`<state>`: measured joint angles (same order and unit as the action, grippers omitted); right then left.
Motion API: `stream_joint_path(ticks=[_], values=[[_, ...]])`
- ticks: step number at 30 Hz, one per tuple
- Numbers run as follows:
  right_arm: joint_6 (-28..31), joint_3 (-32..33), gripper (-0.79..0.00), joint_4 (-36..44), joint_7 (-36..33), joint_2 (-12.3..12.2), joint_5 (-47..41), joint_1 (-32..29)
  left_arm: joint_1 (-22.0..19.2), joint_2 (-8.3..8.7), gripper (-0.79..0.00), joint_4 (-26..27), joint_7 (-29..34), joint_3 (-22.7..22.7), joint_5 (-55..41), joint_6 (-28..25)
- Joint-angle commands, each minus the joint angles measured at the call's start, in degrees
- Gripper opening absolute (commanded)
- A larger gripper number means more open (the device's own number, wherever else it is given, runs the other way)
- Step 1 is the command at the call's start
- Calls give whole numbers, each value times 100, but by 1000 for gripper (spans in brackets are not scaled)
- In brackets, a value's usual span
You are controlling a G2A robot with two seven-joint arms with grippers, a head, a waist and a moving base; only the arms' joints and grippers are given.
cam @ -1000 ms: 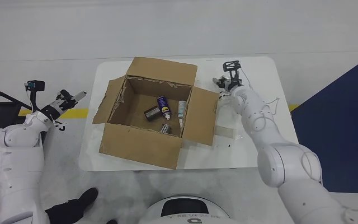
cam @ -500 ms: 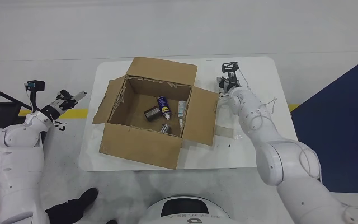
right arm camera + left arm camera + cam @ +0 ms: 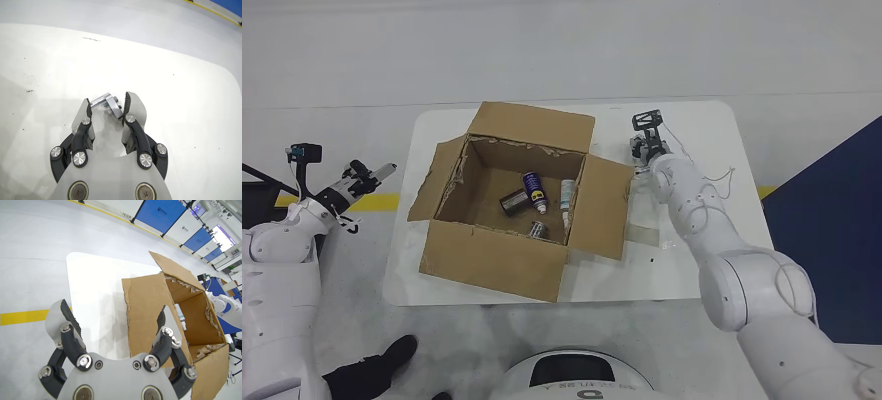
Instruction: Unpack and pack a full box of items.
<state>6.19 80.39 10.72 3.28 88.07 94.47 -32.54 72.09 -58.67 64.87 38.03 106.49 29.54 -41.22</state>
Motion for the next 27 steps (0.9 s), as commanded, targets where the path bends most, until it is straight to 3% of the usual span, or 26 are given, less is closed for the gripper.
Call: stream_joint_path(ticks=[1,27], values=[[103,-1,-785,16,150,-23,-42,-11,0,0,0,0,0,0,0,0],[611,63,-785,251,1421,-391,-519,-327,0,0,0,0,0,0,0,0]])
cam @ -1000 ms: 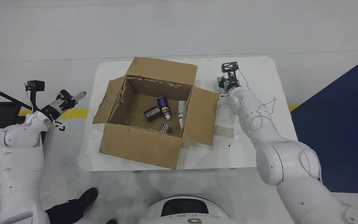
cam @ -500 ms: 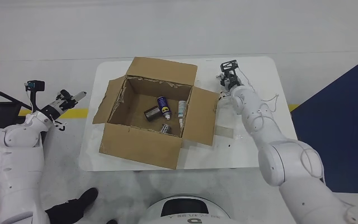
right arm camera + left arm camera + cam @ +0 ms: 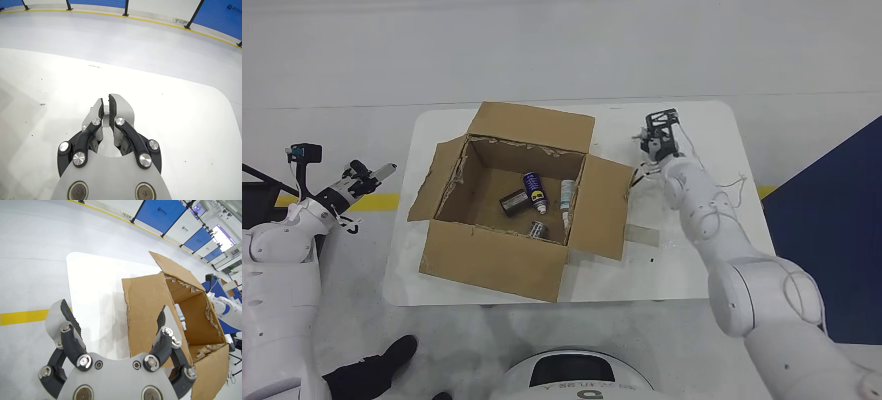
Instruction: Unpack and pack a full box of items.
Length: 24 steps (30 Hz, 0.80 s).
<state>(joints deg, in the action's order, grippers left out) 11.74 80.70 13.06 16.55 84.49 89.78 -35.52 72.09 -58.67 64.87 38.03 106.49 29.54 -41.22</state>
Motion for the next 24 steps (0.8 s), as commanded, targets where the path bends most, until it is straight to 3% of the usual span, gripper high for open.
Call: stream_joint_path(ticks=[1,7,14,24], values=[[114,65,-785,41,191,-71,-94,-61,0,0,0,0,0,0,0,0],[599,205,-785,244,586,-333,-147,-291,0,0,0,0,0,0,0,0],[1125,253,-785,614,501,-689,242,-625,0,0,0,0,0,0,0,0],[1597,715,-785,1885,968,-1141,207,-1879,0,0,0,0,0,0,0,0]])
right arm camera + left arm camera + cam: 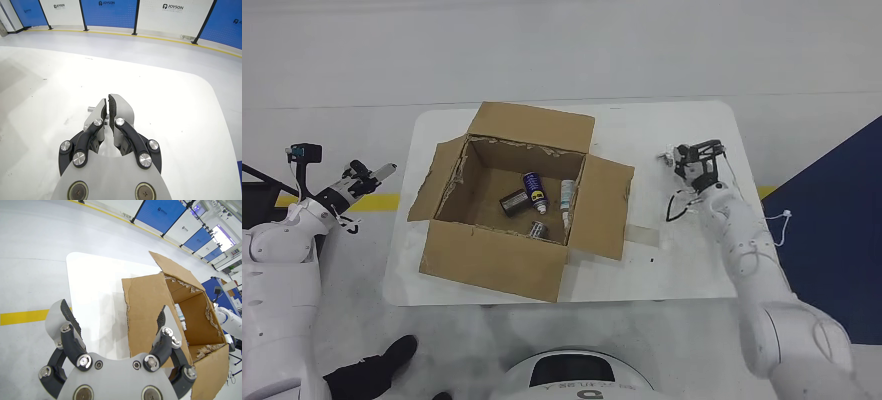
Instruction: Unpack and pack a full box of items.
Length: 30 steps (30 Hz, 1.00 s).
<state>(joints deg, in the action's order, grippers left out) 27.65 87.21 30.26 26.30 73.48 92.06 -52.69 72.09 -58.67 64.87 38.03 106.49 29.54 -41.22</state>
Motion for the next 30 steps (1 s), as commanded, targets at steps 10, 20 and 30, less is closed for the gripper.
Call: stream_joint_path(ticks=[10,20,30], values=[[-234,331,-329,1993,-869,-125,-712,-1280,0,0,0,0,0,0,0,0],[-666,-413,-434,2208,-2311,19,-553,-789,0,0,0,0,0,0,0,0],[-1052,-651,-425,1178,-2516,58,-430,-175,0,0,0,0,0,0,0,0]])
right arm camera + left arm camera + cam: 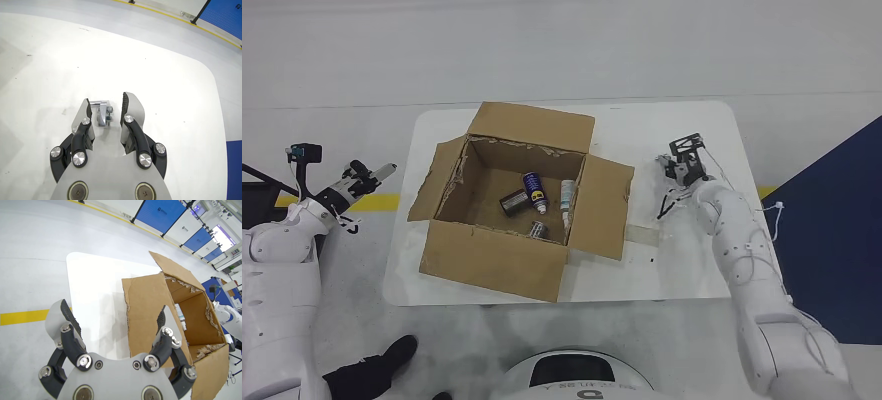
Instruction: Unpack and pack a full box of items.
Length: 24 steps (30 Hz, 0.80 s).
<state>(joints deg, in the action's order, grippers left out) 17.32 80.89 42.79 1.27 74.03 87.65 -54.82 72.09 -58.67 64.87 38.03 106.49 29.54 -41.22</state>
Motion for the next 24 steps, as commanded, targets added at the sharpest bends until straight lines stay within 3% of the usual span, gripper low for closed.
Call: stream_joint_path(ticks=[1,6,8,9,17,24], values=[[-47,-49,-431,-146,-43,3,58,80,0,0,0,0,0,0,0,0],[-152,-252,-508,-346,-55,28,269,203,0,0,0,0,0,0,0,0],[-255,-328,-650,-373,-59,41,352,235,0,0,0,0,0,0,0,0],[-298,-361,-785,-379,-57,47,380,244,0,0,0,0,0,0,0,0],[-676,-385,-785,-101,342,28,441,34,0,0,0,0,0,0,0,0],[-697,-104,-785,782,891,-38,0,-533,0,0,0,0,0,0,0,0]])
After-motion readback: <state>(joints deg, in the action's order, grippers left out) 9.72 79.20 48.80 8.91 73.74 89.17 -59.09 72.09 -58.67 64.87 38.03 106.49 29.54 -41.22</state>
